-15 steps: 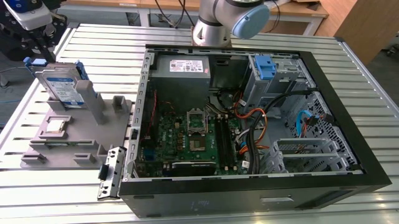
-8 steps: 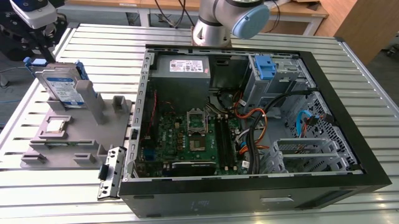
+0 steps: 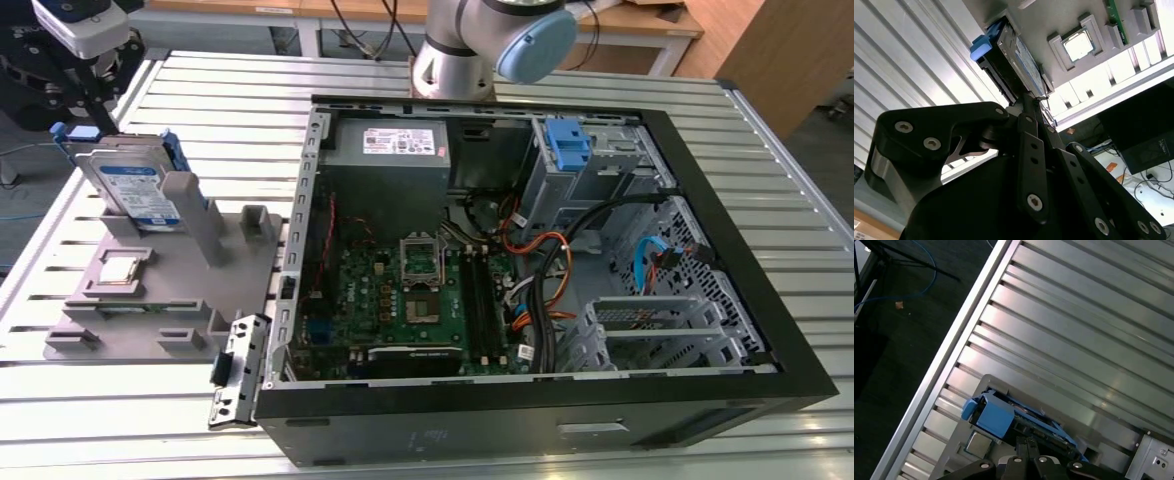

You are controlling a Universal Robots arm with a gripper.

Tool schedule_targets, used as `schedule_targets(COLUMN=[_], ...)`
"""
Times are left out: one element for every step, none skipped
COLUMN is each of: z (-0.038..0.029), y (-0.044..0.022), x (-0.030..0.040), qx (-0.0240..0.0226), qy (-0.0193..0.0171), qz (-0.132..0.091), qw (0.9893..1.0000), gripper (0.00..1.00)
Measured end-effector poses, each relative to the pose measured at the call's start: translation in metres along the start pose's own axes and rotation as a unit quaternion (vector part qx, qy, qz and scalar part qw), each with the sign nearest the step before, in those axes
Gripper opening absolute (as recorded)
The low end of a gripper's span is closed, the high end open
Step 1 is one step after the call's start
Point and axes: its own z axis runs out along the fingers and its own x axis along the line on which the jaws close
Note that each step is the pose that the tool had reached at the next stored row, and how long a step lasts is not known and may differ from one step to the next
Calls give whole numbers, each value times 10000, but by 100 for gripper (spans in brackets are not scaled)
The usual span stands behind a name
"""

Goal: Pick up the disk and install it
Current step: 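Pick up the disk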

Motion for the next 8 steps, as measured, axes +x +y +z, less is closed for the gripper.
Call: schedule_targets(z=[0,0,0,0,0,0,0,0], y=[0,0,0,0,0,0,0,0], x=[0,0,0,0,0,0,0,0], qx=[0,0,0,0,-1,-1,-2,-2], qy=[0,0,0,1,2,4,6,10], qz=[0,-1,-4,-14,-35,-72,-136,-217], qw=[10000,10000,10000,10000,10000,10000,9999,9998], gripper=[11,11,11,11,11,11,11,11])
